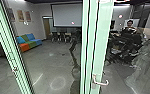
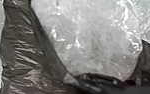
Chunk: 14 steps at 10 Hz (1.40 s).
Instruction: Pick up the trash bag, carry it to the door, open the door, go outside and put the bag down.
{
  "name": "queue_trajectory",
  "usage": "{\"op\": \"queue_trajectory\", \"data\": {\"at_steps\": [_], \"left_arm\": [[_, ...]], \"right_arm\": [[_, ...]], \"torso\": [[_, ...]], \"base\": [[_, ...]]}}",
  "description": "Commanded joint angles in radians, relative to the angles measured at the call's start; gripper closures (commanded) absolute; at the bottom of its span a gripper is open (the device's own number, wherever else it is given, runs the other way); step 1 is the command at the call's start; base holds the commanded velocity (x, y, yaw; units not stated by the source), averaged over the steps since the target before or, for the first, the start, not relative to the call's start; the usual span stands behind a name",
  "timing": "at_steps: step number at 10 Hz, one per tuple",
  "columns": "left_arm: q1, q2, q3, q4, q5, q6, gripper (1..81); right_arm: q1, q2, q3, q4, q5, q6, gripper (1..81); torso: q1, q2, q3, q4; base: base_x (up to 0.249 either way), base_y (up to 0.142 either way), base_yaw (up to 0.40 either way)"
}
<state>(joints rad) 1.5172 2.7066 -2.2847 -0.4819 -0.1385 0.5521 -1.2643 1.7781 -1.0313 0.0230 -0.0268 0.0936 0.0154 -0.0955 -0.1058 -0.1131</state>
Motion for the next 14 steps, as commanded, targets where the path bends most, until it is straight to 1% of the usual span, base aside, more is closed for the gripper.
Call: {"op": "queue_trajectory", "data": {"at_steps": [1,2,4,5,6,7,8,10,11,12,14], "left_arm": [[-0.039,-0.017,0.013,-0.001,0.068,0.002,81.1],[-0.039,-0.014,0.013,0.0,0.069,0.002,81.1],[-0.039,-0.011,0.013,0.0,0.12,0.002,81.1],[-0.039,-0.01,0.014,0.0,0.123,0.002,81.1],[-0.039,-0.01,0.017,0.0,0.125,0.002,81.1],[-0.039,-0.007,0.019,0.0,0.126,0.003,81.1],[-0.039,-0.007,0.019,0.0,0.126,0.003,81.1],[-0.039,-0.004,0.019,0.0,0.126,0.003,81.1],[-0.039,-0.004,0.019,0.0,0.126,0.003,81.1],[-0.039,-0.004,0.019,0.0,0.126,0.002,81.1],[-0.039,-0.004,0.019,0.0,0.126,0.002,81.1]], "right_arm": [[0.244,-0.142,0.094,0.117,-0.298,0.051,1.0],[0.312,-0.157,0.109,0.132,-0.355,0.079,1.0],[0.44,-0.171,0.136,0.135,-0.427,0.186,1.0],[0.513,-0.179,0.165,0.133,-0.464,0.282,1.0],[0.577,-0.187,0.183,0.135,-0.47,0.361,1.0],[0.63,-0.191,0.191,0.132,-0.473,0.459,1.0],[0.688,-0.193,0.206,0.12,-0.486,0.54,1.0],[0.766,-0.202,0.229,0.118,-0.496,0.635,1.0],[0.798,-0.199,0.231,0.12,-0.505,0.664,1.0],[0.834,-0.196,0.225,0.12,-0.519,0.698,1.0],[0.901,-0.178,0.205,0.118,-0.524,0.783,1.0]], "torso": [[0.0,0.0,0.0,0.0],[0.0,0.0,0.0,0.0],[0.0,0.0,0.0,0.0],[0.0,0.0,0.0,0.0],[0.0,0.0,0.0,0.0],[0.0,0.0,0.0,0.0],[0.0,0.0,0.0,0.0],[0.0,0.0,0.0,0.0],[0.0,0.0,0.0,0.0],[0.0,0.0,0.0,0.0],[0.0,0.0,0.0,0.0]], "base": [[0.0,0.0,0.0],[0.0,0.0,0.0],[0.0,0.0,0.0],[0.0,0.0,0.0],[0.0,0.0,0.0],[0.0,0.0,0.0],[0.0,0.0,0.0],[0.0,0.0,0.0],[0.0,0.0,0.0],[0.0,0.0,0.0],[0.0,0.0,0.0]]}}
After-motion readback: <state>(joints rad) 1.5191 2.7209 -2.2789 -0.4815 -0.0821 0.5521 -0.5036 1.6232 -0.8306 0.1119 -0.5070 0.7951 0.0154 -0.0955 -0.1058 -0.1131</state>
